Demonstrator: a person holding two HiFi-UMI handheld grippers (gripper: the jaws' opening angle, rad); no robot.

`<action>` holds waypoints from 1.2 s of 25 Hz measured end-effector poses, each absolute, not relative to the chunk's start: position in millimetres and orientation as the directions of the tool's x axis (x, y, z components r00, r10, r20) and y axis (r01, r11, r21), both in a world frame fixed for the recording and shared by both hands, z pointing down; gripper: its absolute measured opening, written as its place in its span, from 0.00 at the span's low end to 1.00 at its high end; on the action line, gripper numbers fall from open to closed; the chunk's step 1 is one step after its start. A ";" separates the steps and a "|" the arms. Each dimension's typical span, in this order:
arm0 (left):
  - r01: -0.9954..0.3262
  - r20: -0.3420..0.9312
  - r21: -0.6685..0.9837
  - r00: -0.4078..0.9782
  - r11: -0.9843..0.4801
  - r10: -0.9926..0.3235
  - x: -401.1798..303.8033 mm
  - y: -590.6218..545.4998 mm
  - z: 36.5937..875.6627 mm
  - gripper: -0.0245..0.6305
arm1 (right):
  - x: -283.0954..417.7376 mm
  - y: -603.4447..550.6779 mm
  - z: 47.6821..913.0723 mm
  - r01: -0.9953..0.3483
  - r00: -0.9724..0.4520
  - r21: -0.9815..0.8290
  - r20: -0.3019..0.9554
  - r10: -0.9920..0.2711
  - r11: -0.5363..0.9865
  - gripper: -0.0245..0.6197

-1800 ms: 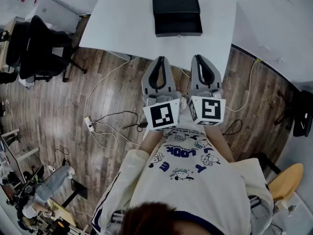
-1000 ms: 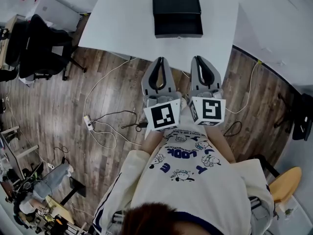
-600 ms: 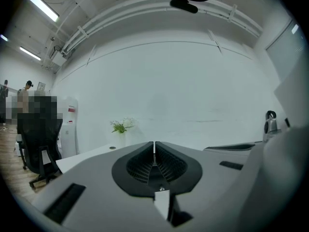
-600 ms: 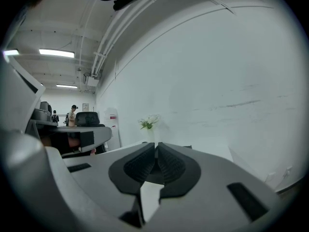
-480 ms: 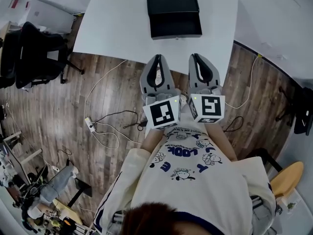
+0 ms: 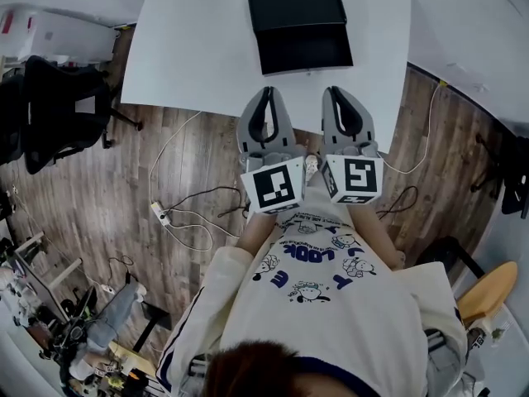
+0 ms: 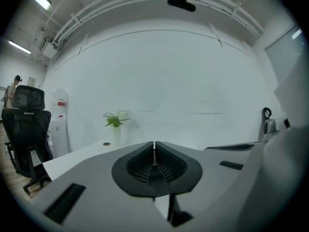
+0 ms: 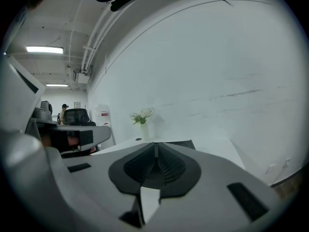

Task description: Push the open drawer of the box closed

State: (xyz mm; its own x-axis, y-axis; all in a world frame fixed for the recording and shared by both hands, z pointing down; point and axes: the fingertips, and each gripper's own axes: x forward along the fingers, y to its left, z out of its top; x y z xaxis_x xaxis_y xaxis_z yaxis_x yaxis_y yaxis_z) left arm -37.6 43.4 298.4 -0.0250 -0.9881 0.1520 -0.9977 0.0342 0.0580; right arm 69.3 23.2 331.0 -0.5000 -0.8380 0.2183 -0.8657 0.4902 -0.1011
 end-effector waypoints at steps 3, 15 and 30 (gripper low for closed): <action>-0.998 0.173 0.068 -0.003 0.015 -0.985 -43.3 27.9 305.4 0.07 | 61.9 11.4 337.1 -0.869 -0.493 -0.102 0.235 -0.837 0.484 0.10; -0.994 0.236 0.069 0.103 -0.089 -0.966 -60.6 -28.3 342.3 0.07 | 45.5 -25.6 380.7 -0.901 -0.431 -0.112 0.330 -0.840 0.419 0.10; -0.977 0.333 0.099 0.209 -0.186 -0.920 -71.3 -66.4 391.1 0.07 | 52.3 -48.0 428.5 -0.950 -0.308 -0.091 0.450 -0.838 0.300 0.20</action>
State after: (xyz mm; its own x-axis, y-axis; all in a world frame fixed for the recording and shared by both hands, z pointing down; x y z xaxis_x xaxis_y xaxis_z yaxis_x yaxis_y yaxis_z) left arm -71.3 -66.4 391.1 0.2091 -0.9195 0.3328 -0.9775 -0.1863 0.0994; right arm 52.3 -48.0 428.5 -0.3075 -0.8382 0.4504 -0.9497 0.2998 -0.0905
